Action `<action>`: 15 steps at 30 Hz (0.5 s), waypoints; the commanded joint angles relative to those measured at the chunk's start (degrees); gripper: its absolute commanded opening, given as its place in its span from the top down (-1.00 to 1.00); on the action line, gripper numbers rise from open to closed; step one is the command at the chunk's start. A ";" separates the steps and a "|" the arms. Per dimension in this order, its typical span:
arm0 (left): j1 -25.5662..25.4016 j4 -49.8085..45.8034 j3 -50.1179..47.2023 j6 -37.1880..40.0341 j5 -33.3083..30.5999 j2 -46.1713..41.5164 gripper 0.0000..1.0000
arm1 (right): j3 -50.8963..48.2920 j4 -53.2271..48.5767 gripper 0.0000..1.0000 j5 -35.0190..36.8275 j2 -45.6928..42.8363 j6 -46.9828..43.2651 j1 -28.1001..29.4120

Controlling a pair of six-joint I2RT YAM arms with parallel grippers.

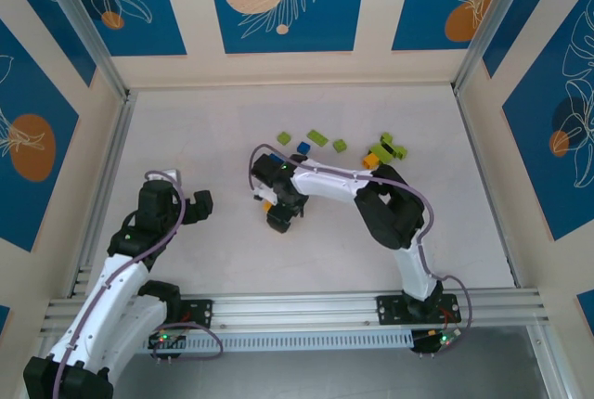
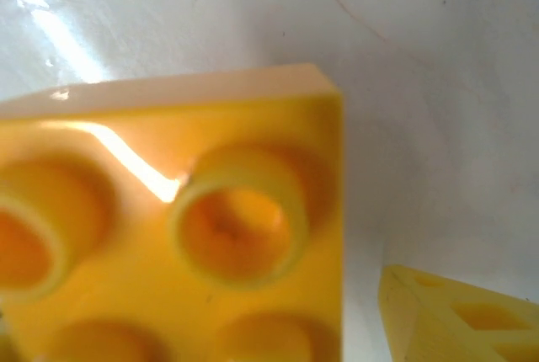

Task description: Assemble a carrot with lego

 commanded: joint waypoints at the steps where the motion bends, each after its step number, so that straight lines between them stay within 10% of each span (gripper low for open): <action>1: 0.92 0.82 0.19 0.21 1.46 -0.70 -1.00 | -1.30 0.37 -0.40 -2.32 -7.49 1.04 0.04; 10: 0.91 1.50 0.00 0.30 2.32 -0.62 -1.00 | -7.20 5.37 -0.49 4.07 -22.75 2.99 -2.92; 15: 0.94 1.59 -0.11 0.30 2.70 -0.65 -1.00 | 0.06 4.47 -0.50 3.49 -15.82 1.65 -9.80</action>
